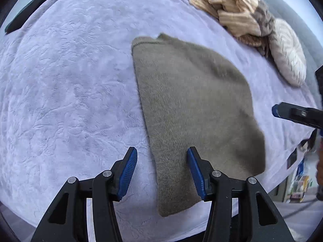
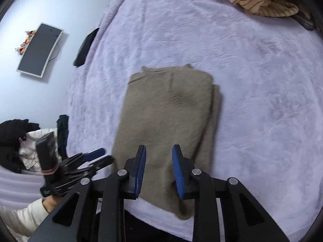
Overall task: Fold small clothes
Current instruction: 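Release the sweater and withdraw both tools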
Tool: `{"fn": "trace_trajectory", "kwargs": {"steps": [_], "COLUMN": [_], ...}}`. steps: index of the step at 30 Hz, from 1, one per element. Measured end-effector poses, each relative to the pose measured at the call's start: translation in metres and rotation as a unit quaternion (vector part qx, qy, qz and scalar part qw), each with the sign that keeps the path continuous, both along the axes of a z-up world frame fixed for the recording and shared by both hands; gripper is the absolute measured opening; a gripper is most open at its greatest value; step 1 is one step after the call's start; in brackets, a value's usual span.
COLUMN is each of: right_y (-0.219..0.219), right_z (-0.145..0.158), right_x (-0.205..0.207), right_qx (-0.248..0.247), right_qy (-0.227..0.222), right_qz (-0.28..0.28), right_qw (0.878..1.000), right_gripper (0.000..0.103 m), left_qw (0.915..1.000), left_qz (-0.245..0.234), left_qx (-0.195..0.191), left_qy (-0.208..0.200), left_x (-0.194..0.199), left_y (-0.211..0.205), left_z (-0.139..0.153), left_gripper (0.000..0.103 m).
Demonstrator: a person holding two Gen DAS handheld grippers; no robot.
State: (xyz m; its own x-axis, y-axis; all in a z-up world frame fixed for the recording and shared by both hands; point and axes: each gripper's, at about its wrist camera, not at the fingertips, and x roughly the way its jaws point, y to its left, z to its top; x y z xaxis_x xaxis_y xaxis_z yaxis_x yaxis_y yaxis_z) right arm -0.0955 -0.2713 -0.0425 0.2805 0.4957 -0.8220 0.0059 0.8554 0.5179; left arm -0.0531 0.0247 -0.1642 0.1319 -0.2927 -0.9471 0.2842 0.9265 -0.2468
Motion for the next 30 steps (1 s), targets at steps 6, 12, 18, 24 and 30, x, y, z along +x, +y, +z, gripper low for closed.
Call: {"fn": "trace_trajectory", "kwargs": {"steps": [6, 12, 18, 24, 30], "right_y": [0.033, -0.005, -0.01, -0.023, -0.018], "right_z": [-0.049, -0.096, -0.091, -0.083, -0.055], "right_x": [-0.014, -0.028, -0.045, -0.06, -0.066], "right_qx": [-0.045, -0.091, -0.119, -0.102, -0.117], "right_qy": [0.059, 0.094, 0.098, 0.111, 0.093], "right_qz": [0.011, -0.04, -0.065, -0.107, -0.102], "right_qw": [0.997, 0.991, 0.986, 0.983, 0.984], "right_gripper": [0.029, 0.016, 0.025, 0.029, 0.05], "left_qw": [0.9993, 0.9993, 0.9987, 0.999, 0.9983], "left_qz": [-0.017, -0.021, -0.02, -0.024, -0.03], "left_qx": [0.027, 0.02, 0.042, 0.038, 0.044], "left_qy": [0.017, 0.022, 0.021, 0.002, -0.023], "left_x": [-0.011, -0.011, -0.011, -0.014, -0.016], "left_y": [-0.01, -0.006, -0.011, -0.015, -0.023], "left_z": [-0.025, -0.023, -0.01, 0.012, 0.036], "left_gripper": [0.059, 0.06, 0.06, 0.061, 0.101]}}
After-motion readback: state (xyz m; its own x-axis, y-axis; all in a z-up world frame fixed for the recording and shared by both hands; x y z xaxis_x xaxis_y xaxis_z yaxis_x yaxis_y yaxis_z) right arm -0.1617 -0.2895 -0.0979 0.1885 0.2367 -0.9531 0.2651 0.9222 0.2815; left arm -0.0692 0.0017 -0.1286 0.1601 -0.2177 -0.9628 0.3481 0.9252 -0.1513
